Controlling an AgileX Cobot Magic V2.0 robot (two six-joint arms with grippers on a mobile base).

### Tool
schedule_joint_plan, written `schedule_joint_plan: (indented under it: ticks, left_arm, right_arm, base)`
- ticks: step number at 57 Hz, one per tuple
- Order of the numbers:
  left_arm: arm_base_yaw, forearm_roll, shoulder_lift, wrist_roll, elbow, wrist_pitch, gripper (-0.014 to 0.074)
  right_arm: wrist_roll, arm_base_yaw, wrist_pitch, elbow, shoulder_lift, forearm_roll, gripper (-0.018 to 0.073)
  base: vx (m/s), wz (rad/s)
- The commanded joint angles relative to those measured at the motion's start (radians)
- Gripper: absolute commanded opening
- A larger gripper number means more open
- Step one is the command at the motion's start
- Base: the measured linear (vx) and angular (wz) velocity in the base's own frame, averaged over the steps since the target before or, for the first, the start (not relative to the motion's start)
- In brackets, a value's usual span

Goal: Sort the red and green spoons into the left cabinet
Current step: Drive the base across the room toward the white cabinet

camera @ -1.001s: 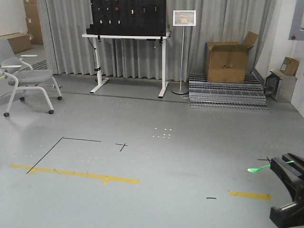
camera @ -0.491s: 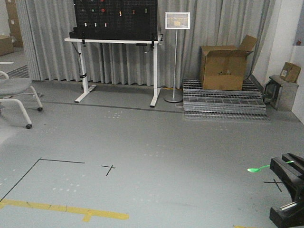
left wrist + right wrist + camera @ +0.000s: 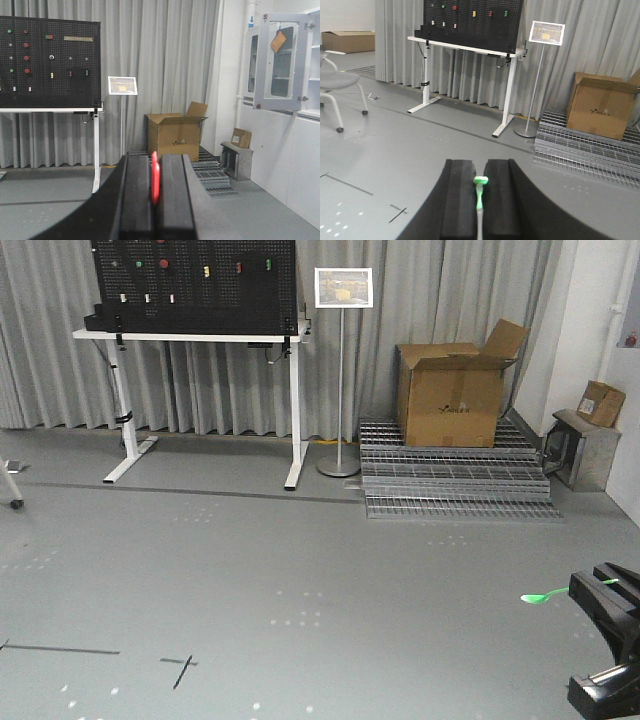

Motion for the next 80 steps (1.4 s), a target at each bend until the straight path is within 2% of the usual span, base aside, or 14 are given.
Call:
schedule_joint_plan:
  ticks: [1, 41, 80]
  left_arm:
    - [-0.004, -0.011, 0.002, 0.003, -0.029, -0.073, -0.0006]
    - [-0.004, -0.011, 0.002, 0.002, -0.029, -0.072, -0.0006]
    - [-0.004, -0.011, 0.002, 0.002, -0.029, -0.072, -0.0006]
  right_arm:
    - [-0.001, -0.002, -0.071, -0.027, -0.009, 0.006, 0.0022]
    - [-0.001, -0.002, -0.071, -0.027, -0.009, 0.006, 0.0022]
    - [-0.001, -0.002, -0.071, -0.027, -0.009, 0.006, 0.0022]
  base:
    - [0.65, -0.07]
    - [0.64, -0.06]
    - [0.61, 0.07]
